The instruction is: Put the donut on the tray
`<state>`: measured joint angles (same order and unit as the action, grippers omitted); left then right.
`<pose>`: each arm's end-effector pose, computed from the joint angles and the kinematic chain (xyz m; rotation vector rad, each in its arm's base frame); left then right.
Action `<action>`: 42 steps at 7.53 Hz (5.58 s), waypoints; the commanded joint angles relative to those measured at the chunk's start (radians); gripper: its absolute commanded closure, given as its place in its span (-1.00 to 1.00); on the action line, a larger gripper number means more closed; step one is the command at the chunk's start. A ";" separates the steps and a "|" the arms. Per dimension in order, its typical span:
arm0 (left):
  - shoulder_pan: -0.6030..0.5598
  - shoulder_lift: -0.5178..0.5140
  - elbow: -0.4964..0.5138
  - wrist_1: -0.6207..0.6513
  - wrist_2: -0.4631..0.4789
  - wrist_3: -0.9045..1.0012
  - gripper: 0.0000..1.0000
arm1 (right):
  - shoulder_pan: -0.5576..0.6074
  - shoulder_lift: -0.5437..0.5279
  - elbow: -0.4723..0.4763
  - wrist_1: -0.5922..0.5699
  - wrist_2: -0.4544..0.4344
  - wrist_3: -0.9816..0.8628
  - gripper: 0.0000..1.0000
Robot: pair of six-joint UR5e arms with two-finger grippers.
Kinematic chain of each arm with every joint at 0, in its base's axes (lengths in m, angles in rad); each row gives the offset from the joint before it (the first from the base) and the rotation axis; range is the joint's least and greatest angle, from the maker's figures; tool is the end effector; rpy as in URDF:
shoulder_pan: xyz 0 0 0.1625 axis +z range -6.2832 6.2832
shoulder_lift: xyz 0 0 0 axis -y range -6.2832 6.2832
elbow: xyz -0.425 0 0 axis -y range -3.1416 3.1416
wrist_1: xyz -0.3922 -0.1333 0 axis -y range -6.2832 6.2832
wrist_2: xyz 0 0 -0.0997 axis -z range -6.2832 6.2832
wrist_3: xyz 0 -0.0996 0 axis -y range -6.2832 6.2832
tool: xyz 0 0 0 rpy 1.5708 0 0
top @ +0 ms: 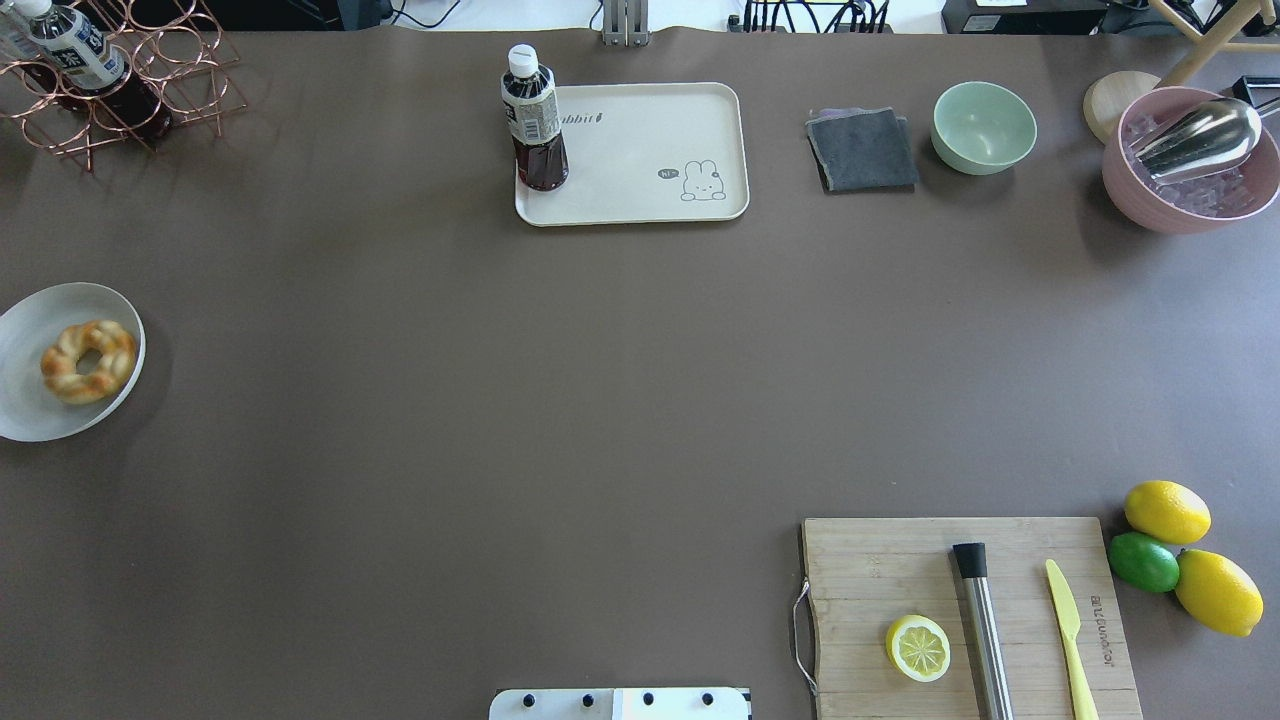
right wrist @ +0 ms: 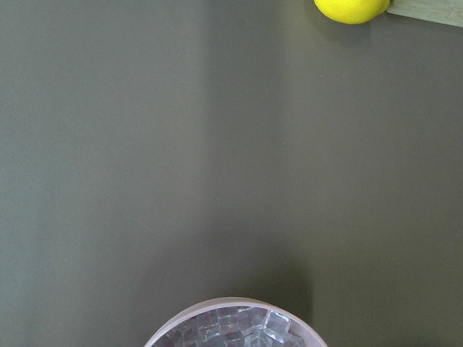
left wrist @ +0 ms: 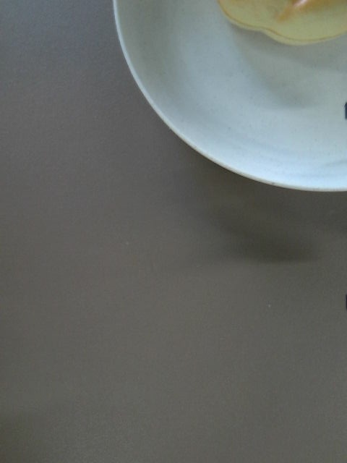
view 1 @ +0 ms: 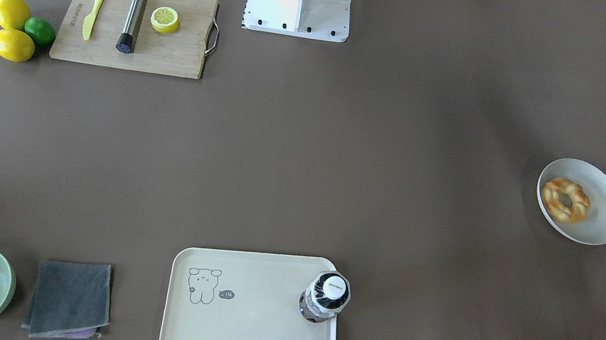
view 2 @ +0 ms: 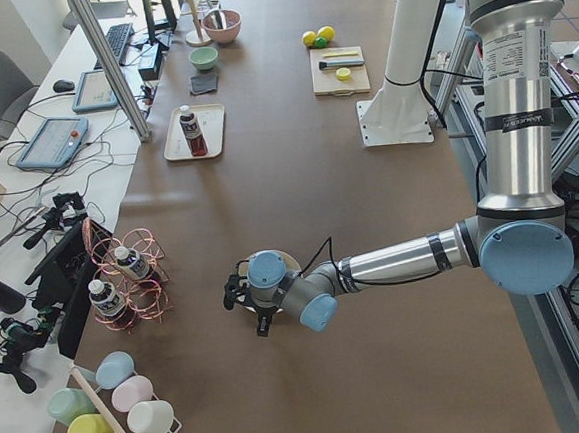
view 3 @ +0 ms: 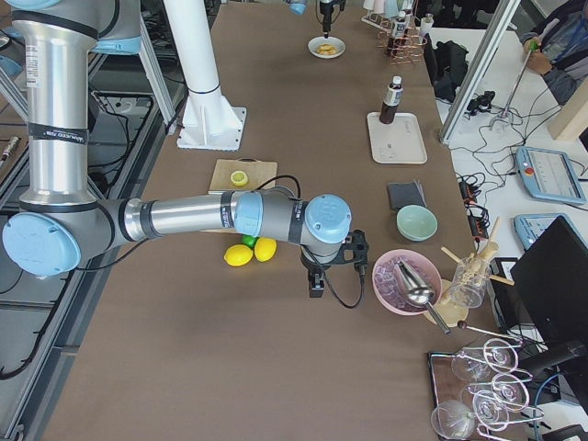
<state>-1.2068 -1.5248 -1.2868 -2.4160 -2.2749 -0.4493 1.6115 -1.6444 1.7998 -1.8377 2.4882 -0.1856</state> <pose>0.1050 -0.4690 0.7311 0.1809 0.8265 0.1012 0.0724 -0.4460 0.5969 0.0006 -0.9224 -0.0833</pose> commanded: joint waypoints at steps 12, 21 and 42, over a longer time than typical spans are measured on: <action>0.033 -0.064 -0.317 0.293 -0.121 -0.231 1.00 | -0.093 0.023 0.150 0.049 0.044 0.268 -1.00; 0.579 -0.659 -0.568 0.712 0.193 -1.043 1.00 | -0.586 0.161 0.309 0.457 -0.072 1.385 -1.00; 0.725 -0.764 -0.606 0.718 0.406 -1.161 -0.90 | -0.897 0.296 0.343 0.550 -0.229 1.790 1.00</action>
<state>-0.4716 -2.2940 -1.8934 -1.6995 -1.8675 -1.6122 0.7127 -1.3404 2.1500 -1.3250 2.2342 1.5933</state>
